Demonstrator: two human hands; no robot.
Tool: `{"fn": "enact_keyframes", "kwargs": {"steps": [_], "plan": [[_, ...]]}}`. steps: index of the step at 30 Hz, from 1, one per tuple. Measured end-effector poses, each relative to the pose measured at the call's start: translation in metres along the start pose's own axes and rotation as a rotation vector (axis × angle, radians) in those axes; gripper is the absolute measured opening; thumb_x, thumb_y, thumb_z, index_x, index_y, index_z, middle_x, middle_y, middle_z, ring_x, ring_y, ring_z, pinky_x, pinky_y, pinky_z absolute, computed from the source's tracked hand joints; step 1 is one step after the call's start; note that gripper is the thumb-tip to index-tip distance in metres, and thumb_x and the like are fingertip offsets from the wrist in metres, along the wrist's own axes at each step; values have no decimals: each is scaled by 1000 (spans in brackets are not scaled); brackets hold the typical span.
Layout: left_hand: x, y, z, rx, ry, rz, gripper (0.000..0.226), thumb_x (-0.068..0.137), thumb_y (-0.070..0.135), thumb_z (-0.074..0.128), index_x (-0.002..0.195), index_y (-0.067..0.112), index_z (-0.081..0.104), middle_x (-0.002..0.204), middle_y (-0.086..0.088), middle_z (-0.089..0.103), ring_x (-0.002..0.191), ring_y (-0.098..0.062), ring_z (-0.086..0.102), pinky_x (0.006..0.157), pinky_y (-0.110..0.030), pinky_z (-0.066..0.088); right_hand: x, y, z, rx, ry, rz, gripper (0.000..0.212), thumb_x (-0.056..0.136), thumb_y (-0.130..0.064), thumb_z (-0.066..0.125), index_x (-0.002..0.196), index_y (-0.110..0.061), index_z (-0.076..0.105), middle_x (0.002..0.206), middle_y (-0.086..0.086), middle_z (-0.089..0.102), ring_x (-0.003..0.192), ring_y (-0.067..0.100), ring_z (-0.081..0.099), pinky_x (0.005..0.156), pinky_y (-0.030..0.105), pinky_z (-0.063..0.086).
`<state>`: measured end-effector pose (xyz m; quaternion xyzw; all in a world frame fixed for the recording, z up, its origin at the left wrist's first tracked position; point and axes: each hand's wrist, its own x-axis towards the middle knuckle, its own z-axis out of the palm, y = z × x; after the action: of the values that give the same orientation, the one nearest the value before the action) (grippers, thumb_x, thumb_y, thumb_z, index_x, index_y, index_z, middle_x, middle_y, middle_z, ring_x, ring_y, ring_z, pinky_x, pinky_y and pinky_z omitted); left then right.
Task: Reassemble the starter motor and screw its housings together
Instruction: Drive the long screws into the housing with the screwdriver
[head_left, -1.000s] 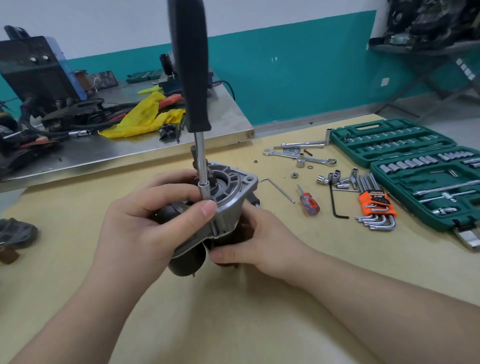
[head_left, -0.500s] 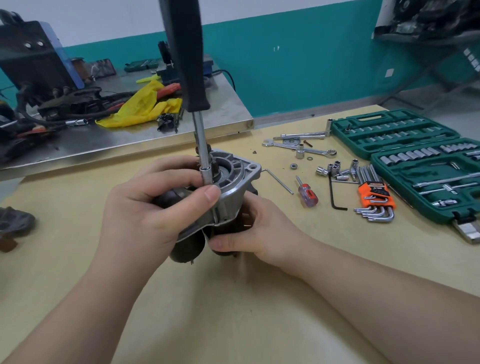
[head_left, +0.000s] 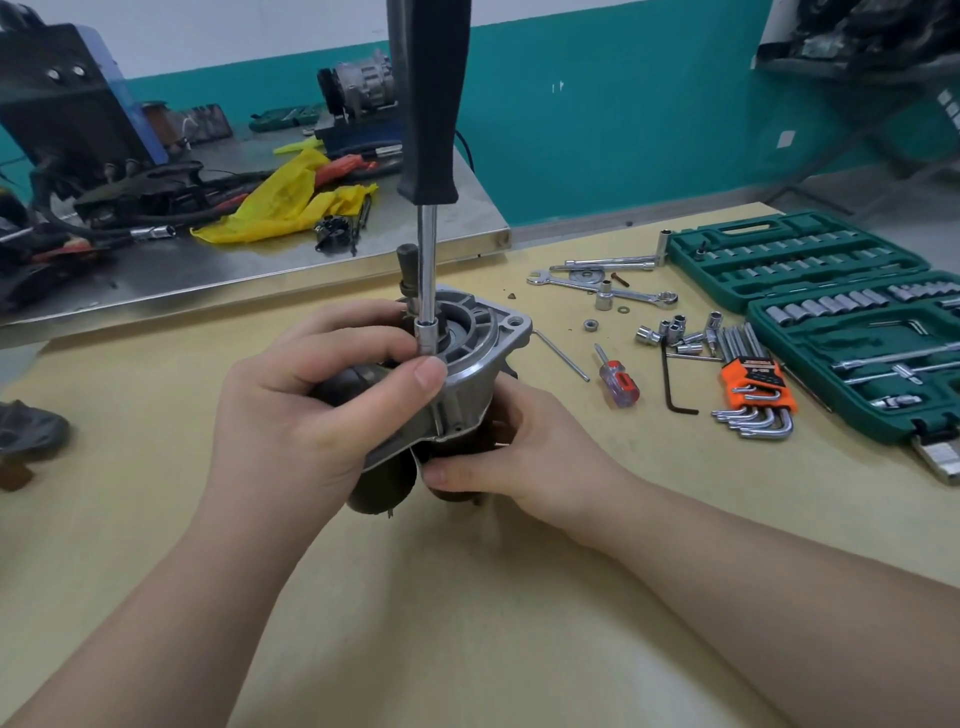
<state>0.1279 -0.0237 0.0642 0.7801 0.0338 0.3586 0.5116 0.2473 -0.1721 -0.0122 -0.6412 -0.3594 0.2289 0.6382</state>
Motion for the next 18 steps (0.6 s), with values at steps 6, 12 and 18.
{"fn": "enact_keyframes", "kwargs": {"steps": [6,12,18], "plan": [[1,-1,1,-27,-6,-10,16,75,39,85,85,28,84,120,4,79,117,-19,74,96,-41,60,4,0,-11,-23,-70,16,57,73,-24,94,123,-38,70,125,-9,76,121,15,70,108,53,53],[0,0,2,-52,-19,-9,11,75,39,85,83,32,85,121,6,79,117,-18,74,89,-32,63,5,-2,-15,25,-108,40,56,74,-18,92,124,-34,72,126,-4,76,123,17,69,110,51,52],[2,0,4,-54,-20,-10,12,75,40,86,84,32,85,121,7,79,116,-17,74,87,-27,62,6,0,-19,80,-123,67,59,71,-16,93,126,-27,72,127,1,76,125,24,68,113,57,49]]}}
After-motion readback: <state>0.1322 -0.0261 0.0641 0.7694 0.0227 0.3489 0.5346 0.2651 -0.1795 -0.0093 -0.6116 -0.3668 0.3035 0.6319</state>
